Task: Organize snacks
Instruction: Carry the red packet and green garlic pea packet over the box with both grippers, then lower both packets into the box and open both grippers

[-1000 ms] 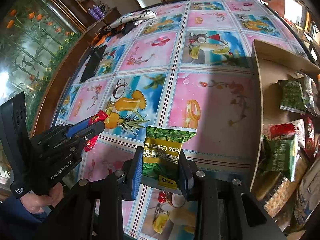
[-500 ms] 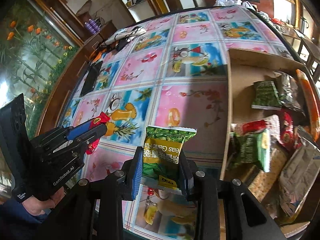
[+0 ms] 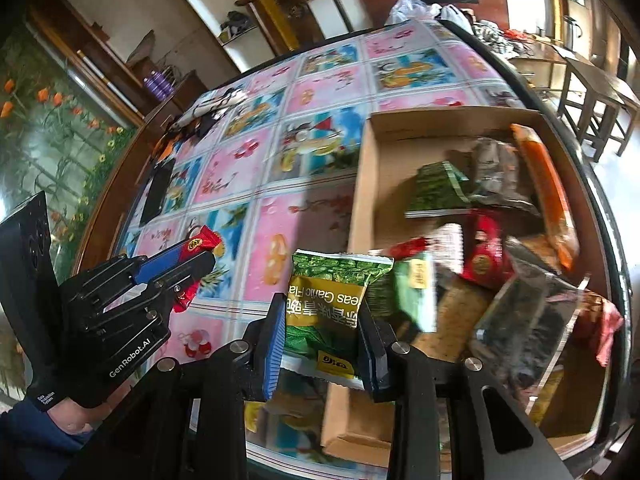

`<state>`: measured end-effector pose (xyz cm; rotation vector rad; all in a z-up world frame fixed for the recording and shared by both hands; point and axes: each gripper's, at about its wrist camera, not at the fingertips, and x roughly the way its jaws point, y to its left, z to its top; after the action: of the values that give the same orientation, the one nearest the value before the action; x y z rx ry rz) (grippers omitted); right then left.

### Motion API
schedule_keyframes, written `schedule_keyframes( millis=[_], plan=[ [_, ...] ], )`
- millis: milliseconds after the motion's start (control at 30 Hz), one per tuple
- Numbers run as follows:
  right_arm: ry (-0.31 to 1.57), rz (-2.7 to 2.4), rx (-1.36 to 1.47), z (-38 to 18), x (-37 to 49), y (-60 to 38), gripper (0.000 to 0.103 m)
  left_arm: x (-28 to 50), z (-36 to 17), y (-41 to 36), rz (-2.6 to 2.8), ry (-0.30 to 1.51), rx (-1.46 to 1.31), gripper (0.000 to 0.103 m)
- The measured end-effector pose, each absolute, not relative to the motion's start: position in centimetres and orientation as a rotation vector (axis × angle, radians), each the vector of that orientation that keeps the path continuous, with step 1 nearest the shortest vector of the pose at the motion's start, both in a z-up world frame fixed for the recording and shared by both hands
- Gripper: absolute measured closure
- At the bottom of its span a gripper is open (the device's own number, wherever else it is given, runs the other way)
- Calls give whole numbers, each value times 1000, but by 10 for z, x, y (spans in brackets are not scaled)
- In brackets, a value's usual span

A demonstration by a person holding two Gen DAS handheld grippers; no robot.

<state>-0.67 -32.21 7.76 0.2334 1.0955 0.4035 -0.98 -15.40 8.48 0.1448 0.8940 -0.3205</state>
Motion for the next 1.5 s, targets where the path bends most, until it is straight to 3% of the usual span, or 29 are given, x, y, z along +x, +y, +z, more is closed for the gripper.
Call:
schedule_keyframes(
  millis=[767,1500],
  plan=[
    [1045,267,312,89,-4,-415,69,16,91,-249,-449,855,218,84],
    [1081,233,317,72,22,-437,69,39,66,-277,-479,908,226,84]
  ],
)
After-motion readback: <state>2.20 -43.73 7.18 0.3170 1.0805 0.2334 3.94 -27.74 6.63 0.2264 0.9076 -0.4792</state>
